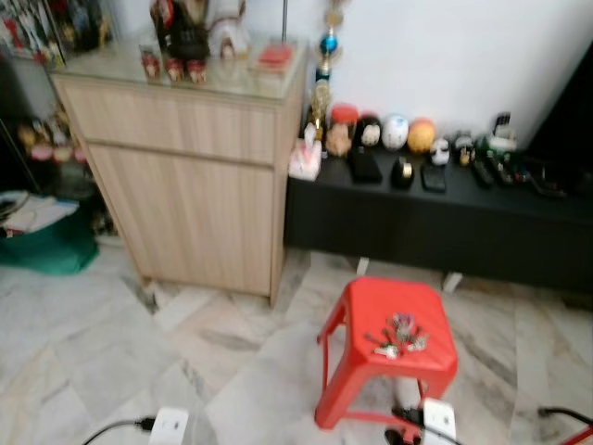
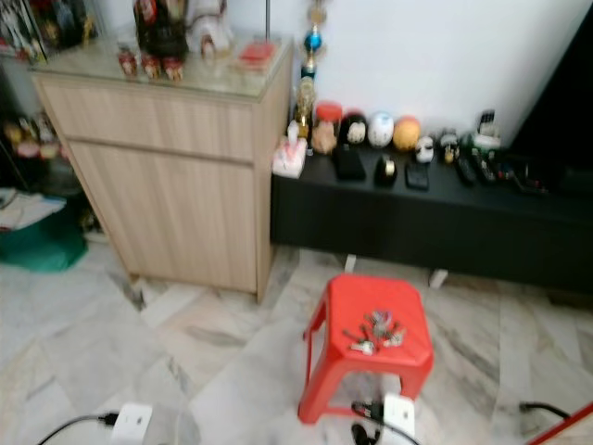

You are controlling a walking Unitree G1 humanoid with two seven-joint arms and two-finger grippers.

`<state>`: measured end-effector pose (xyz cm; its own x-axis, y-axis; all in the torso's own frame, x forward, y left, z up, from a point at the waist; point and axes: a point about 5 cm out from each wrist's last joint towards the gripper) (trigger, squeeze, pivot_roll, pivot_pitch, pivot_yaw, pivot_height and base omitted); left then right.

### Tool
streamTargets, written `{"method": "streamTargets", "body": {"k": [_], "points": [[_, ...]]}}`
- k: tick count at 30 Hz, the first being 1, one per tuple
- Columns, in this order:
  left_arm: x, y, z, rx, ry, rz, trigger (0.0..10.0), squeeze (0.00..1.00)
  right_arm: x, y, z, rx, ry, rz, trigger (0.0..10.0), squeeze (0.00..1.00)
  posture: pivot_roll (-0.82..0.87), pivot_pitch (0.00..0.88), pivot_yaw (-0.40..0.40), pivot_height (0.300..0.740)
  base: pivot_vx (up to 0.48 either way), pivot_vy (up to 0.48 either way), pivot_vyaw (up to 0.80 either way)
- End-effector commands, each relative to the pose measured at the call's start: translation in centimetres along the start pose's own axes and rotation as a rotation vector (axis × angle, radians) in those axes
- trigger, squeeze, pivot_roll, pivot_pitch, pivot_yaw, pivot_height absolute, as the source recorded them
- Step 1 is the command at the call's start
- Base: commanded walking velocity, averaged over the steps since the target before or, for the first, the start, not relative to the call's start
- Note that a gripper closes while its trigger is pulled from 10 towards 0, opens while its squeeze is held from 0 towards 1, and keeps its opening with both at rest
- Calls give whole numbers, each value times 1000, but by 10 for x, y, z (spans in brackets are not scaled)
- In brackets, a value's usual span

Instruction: Hang keys on a hook

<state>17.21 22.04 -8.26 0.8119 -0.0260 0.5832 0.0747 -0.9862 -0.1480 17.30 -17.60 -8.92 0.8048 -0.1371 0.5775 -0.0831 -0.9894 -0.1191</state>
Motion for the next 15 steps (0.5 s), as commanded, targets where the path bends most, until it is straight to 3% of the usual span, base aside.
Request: {"method": "streamTargets", "body": {"k": [1, 8, 10, 13, 15], "points": [[-3, 7, 0, -20, -11, -10, 10000, 0, -2, 6, -1, -16, -7, -8, 10000, 0, 38, 0, -46, 740, 0, -277, 0], [10, 4, 1, 2, 60, -11, 10000, 0, -3, 2, -1, -14, -6, 0, 10000, 0, 30, 0, -41, 740, 0, 0, 0], [18, 1, 1, 8, 108, 3, 10000, 0, -4, 1, -1, -13, -4, 6, 10000, 0, 27, 0, -39, 740, 0, 0, 0], [43, -7, 1, 29, 255, 6, 10000, 0, -6, -5, 0, -7, -9, 10, 10000, 0, 34, 0, -41, 740, 0, 0, 0], [46, -8, 1, 32, 273, 2, 10000, 0, -6, -6, 0, -6, -10, 10, 10000, 0, 35, 0, -41, 740, 0, 0, 0]]}}
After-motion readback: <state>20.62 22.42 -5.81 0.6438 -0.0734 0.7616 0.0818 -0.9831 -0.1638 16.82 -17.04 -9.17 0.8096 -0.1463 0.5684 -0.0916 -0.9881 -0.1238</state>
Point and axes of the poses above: a point about 5 cm out from each wrist's last joint towards the gripper, its own z axis pointing out of the wrist towards the gripper, its own x axis along the axis of the wrist's last joint, y = z × x, and after that the axes turned 7 degrees about -z, right-handed
